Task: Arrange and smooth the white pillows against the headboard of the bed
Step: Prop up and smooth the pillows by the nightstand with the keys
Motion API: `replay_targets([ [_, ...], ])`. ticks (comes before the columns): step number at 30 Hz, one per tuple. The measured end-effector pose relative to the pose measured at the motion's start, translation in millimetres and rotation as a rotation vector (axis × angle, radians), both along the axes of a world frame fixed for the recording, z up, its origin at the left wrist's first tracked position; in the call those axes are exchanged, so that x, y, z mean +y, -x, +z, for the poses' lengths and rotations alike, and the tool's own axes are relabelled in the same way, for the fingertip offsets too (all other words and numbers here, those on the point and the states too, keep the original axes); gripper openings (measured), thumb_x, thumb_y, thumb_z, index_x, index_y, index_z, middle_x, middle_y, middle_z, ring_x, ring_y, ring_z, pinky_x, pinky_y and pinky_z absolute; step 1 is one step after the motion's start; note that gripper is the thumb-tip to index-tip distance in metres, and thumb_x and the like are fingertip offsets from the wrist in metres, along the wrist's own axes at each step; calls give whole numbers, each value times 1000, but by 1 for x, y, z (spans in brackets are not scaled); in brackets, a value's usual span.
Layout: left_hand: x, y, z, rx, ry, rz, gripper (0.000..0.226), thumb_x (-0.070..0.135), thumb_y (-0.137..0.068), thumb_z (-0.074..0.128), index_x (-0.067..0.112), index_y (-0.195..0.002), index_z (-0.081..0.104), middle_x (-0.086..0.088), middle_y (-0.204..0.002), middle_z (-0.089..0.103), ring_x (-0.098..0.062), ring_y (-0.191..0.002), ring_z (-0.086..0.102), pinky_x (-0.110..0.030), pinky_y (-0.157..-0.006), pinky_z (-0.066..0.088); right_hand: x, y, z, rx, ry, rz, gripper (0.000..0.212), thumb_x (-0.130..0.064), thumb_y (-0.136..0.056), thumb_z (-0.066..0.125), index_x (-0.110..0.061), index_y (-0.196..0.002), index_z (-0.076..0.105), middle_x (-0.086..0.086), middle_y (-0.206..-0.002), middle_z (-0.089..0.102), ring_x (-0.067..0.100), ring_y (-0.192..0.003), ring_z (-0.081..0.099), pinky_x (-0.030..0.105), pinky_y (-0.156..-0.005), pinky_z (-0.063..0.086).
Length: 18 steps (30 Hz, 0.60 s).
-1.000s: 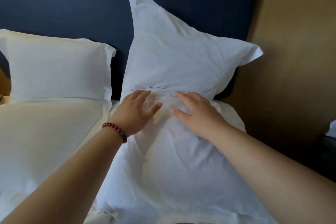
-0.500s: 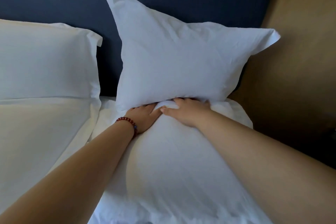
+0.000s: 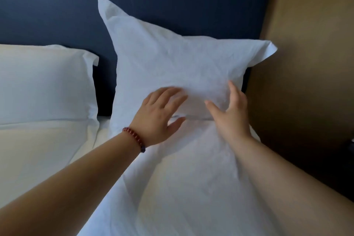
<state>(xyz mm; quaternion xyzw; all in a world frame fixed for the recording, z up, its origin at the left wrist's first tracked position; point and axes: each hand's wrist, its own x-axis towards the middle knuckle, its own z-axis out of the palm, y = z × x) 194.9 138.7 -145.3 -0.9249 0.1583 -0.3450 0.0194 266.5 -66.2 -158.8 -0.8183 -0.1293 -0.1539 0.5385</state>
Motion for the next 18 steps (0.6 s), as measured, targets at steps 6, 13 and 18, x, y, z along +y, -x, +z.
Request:
replay_targets([
  [6,-41,-98,100,169,-169,181,106,83,-73,37,15,-153,20,-5,-157,27,-26,-145,21,-40,-120,12,-27,-63,19,506,-438,246,98,-56,-68,79,-43,-149,25,-6,-140,53,18,-118,56,40,-96,47],
  [13,-51,-139,134,304,-156,365,84,93,-55,49,24,-103,53,4,-103,62,-21,-90,55,-34,-77,42,-14,-76,17,468,-452,324,100,-42,-64,86,-42,-147,30,-10,-125,60,16,-111,60,40,-98,50],
  [18,-5,-134,172,168,161,489,76,91,-56,53,25,-93,52,6,-86,57,-21,-81,54,-34,-62,41,10,-98,71,202,-402,261,85,-45,-80,74,-43,-149,25,-7,-127,59,13,-110,60,35,-94,50],
])
